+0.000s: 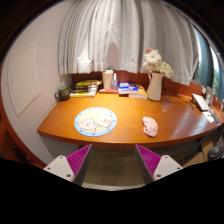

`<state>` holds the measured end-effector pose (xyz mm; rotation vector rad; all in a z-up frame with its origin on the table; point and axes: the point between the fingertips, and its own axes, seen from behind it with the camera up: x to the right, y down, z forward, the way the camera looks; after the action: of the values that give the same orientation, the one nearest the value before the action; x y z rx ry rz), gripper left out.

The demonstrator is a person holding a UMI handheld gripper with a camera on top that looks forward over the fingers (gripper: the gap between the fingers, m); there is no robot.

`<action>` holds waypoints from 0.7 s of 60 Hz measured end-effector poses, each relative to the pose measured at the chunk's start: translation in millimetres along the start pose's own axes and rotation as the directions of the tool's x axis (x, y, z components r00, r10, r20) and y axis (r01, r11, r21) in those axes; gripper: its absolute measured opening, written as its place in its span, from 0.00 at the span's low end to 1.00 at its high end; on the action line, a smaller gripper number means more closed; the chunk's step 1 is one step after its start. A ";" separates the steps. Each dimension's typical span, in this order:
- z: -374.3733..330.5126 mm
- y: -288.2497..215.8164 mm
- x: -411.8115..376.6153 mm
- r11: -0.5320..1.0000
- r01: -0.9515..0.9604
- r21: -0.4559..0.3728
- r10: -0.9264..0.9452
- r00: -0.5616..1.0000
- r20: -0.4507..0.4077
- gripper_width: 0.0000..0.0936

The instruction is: Arrange mouse

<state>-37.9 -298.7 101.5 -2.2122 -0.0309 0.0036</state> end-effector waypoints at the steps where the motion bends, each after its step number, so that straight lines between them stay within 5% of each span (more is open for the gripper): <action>1: 5.7 6.8 7.1 1.000 -0.001 -0.010 0.001 1.000 -0.010 0.91; 18: 85.9 36.6 123.4 0.993 -0.051 -0.104 0.035 0.988 -0.151 0.91; 42: 209.2 -18.6 177.3 0.988 -0.056 -0.143 0.039 0.992 -0.120 0.87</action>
<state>136.1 -115.8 -7.3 -2.3554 0.0888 -0.1050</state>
